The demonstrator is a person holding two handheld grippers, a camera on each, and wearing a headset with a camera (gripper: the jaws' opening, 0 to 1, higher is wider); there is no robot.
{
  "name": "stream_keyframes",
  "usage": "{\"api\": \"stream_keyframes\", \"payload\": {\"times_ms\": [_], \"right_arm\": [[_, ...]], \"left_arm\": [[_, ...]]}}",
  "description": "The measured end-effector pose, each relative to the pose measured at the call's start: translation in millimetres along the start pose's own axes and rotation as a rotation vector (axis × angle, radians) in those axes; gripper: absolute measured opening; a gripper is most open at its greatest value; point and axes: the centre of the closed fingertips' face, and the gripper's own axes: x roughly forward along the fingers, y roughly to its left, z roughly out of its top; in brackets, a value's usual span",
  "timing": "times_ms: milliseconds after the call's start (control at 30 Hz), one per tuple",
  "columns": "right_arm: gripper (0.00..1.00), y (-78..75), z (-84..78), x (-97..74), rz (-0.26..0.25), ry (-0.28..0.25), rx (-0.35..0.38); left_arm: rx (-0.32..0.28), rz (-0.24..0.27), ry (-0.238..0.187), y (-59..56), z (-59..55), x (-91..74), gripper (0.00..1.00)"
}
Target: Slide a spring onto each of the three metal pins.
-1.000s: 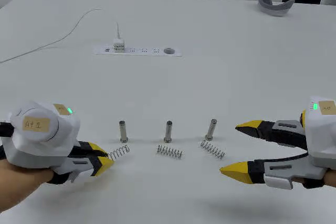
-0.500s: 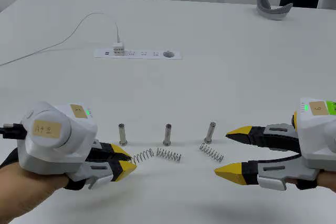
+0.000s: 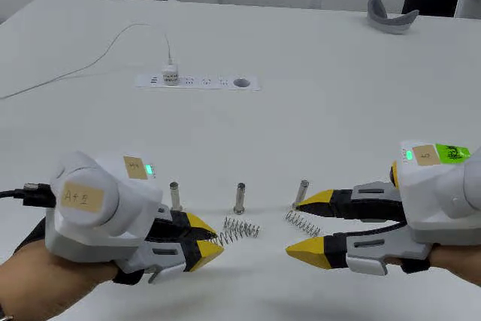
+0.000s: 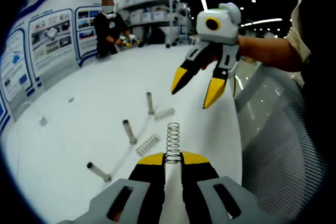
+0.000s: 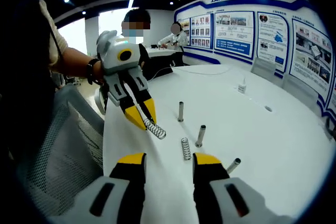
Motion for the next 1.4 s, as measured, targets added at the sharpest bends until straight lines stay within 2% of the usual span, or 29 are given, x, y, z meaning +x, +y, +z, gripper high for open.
{"api": "stream_keyframes", "payload": {"times_ms": [433, 767, 1000, 1200, 1400], "right_arm": [[0.27, 19.3, 2.9, 13.8, 0.077, 0.014, -0.019], [0.2, 31.4, 4.9, 17.5, 0.132, 0.01, -0.018], [0.13, 34.0, 7.2, 15.8, 0.15, 0.0, -0.007], [0.13, 36.3, 12.1, 14.4, 0.157, -0.007, -0.008], [0.13, 43.6, 19.6, 15.0, 0.18, 0.009, -0.032]], "left_arm": [[0.071, -0.048, -0.021, -15.9, 12.6, 2.4, 0.1], [0.115, -0.093, -0.065, -27.1, 22.0, 0.8, 0.1], [0.13, -0.101, -0.055, -29.4, 19.1, 3.2, 0.1], [0.132, -0.103, -0.051, -29.8, 18.3, 4.8, 0.1], [0.155, -0.098, -0.03, -30.9, 14.8, 6.2, 0.1]]}}
